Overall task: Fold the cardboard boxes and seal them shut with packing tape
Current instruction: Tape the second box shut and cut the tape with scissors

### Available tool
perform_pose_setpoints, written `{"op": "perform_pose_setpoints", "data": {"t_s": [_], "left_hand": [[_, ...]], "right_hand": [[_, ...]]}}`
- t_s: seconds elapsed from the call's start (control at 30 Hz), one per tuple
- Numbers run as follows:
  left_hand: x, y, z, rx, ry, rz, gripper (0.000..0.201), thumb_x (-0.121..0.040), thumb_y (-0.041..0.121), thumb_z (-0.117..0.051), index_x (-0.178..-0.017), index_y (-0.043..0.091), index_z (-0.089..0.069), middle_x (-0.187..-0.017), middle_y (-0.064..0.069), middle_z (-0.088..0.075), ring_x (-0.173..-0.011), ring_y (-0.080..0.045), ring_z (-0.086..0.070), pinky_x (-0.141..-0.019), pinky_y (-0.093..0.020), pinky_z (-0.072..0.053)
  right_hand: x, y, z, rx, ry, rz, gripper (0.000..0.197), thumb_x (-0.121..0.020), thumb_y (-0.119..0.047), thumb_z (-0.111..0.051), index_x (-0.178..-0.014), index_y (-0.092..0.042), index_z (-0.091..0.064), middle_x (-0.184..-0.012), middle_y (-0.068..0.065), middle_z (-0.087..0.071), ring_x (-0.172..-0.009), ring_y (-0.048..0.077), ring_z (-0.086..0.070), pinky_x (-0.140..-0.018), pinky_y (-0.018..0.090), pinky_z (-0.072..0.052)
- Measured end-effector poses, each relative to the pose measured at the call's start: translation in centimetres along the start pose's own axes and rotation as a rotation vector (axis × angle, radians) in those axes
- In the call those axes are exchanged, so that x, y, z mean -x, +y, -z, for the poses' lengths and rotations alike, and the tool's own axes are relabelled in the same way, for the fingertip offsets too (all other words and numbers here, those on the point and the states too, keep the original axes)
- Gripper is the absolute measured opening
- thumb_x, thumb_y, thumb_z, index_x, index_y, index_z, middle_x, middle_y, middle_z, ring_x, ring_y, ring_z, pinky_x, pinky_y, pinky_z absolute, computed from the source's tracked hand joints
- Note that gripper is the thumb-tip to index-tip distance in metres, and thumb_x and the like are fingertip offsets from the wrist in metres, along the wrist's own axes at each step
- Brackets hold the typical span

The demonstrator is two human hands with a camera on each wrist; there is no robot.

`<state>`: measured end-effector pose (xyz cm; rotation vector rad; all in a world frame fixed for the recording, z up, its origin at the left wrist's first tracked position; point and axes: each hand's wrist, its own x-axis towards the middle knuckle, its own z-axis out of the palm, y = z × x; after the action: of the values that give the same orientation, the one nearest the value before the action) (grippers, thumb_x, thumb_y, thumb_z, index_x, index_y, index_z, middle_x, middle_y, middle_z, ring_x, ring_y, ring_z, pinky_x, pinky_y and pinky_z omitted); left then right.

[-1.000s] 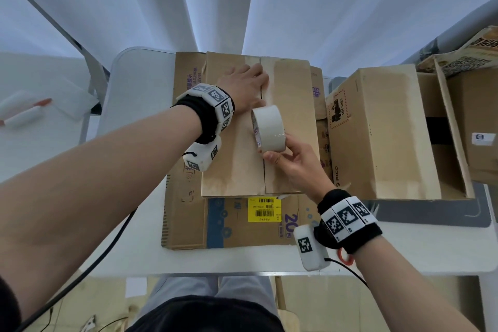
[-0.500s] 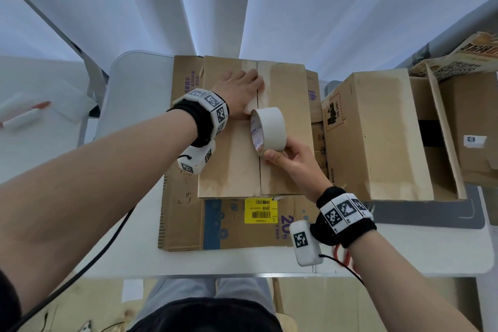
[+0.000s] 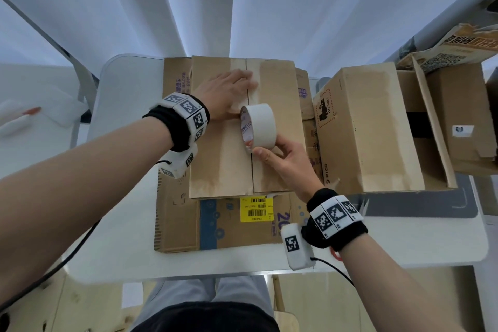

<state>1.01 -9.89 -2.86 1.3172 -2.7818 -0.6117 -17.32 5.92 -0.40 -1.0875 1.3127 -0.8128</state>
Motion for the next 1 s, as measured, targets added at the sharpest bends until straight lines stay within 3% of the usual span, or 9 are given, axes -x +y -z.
{"op": "perform_pose_setpoints", "data": {"t_s": [0.13, 0.27, 0.37, 0.5, 0.6, 1.0], "left_hand": [[-0.2, -0.2, -0.2, -0.010, -0.080, 0.026, 0.081, -0.091, 0.044, -0.064, -0.157, 0.021, -0.022, -0.166, -0.004, -0.007, -0.152, -0.028, -0.008, -0.121, -0.049, -0.015], [-0.3, -0.5, -0.4, -0.033, -0.154, 0.026, 0.084, -0.094, 0.046, -0.059, -0.159, 0.022, -0.012, -0.167, -0.004, 0.002, -0.153, -0.030, 0.000, -0.119, -0.054, -0.010], [-0.7, -0.7, -0.5, -0.037, -0.184, 0.036, 0.083, -0.095, 0.048, -0.056, -0.159, 0.024, -0.009, -0.167, -0.002, 0.005, -0.153, -0.029, 0.003, -0.120, -0.054, -0.008], [-1.1, -0.8, -0.5, -0.045, -0.208, 0.050, 0.084, -0.095, 0.050, -0.053, -0.159, 0.026, -0.004, -0.166, 0.000, 0.009, -0.153, -0.027, 0.006, -0.121, -0.053, -0.004], [-0.9, -0.7, -0.8, -0.046, -0.220, 0.051, 0.086, -0.095, 0.051, -0.053, -0.159, 0.028, 0.000, -0.166, 0.001, 0.012, -0.153, -0.026, 0.008, -0.121, -0.051, 0.000], [-0.9, -0.8, -0.9, -0.050, -0.234, 0.068, 0.081, -0.097, 0.054, -0.046, -0.158, 0.032, 0.002, -0.165, 0.004, 0.015, -0.152, -0.023, 0.012, -0.120, -0.050, 0.005]], "right_hand": [[0.0, 0.2, -0.3, -0.007, -0.025, -0.011, 0.029, -0.094, -0.016, -0.065, -0.123, -0.013, -0.065, -0.114, -0.002, -0.073, -0.111, 0.009, -0.065, -0.099, 0.027, -0.050], [0.0, 0.3, -0.2, 0.039, -0.039, -0.005, 0.028, -0.095, -0.020, -0.063, -0.121, -0.011, -0.068, -0.119, 0.002, -0.072, -0.116, 0.012, -0.064, -0.102, 0.027, -0.048], [-0.4, 0.2, 0.0, 0.074, -0.039, 0.010, 0.024, -0.094, -0.021, -0.065, -0.116, -0.015, -0.070, -0.118, 0.003, -0.073, -0.117, 0.014, -0.064, -0.104, 0.031, -0.048], [-0.6, 0.1, -0.1, 0.046, -0.011, 0.010, 0.028, -0.094, -0.012, -0.064, -0.120, -0.001, -0.067, -0.113, 0.008, -0.074, -0.112, 0.013, -0.067, -0.098, 0.023, -0.050], [-0.2, 0.4, -0.4, 0.035, 0.017, 0.024, 0.030, -0.094, -0.008, -0.064, -0.121, 0.004, -0.065, -0.112, 0.012, -0.074, -0.111, 0.014, -0.068, -0.097, 0.023, -0.051], [-0.1, 0.6, -0.6, 0.033, 0.051, 0.021, 0.030, -0.093, -0.009, -0.066, -0.121, 0.003, -0.065, -0.112, 0.010, -0.074, -0.112, 0.018, -0.067, -0.100, 0.030, -0.051]]}}
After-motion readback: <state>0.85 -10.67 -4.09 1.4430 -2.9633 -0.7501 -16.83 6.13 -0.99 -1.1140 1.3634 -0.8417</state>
